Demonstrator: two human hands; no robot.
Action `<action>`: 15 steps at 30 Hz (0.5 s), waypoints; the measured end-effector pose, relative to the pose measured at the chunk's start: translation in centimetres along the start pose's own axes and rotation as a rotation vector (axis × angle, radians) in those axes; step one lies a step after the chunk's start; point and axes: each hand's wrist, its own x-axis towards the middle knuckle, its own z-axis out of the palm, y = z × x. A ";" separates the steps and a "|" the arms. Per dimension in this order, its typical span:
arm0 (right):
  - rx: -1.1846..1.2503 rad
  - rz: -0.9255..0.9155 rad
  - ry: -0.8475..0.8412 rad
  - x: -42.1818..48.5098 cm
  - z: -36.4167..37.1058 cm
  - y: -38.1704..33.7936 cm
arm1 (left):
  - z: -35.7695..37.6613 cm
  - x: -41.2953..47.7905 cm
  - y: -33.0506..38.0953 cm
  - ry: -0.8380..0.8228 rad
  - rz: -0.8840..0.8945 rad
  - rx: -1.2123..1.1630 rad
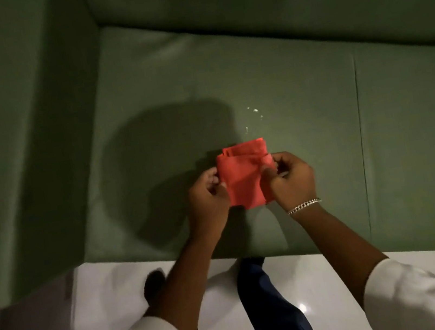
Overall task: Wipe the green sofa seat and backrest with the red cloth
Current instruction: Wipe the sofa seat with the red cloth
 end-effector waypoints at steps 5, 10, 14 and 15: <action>-0.170 -0.067 0.219 2.9 2.1 2.7 | 1.1 3.1 -3.1 0.026 0.692 0.598; -0.739 -0.508 -0.138 0.9 4.7 3.4 | -3.3 9.2 -3.6 -0.189 0.732 1.150; -0.737 -0.123 0.196 7.2 1.4 5.3 | -4.6 14.2 -2.2 -0.204 0.806 1.324; -0.695 -0.012 0.268 8.0 1.6 4.9 | -4.5 15.3 -1.7 -0.193 0.819 1.343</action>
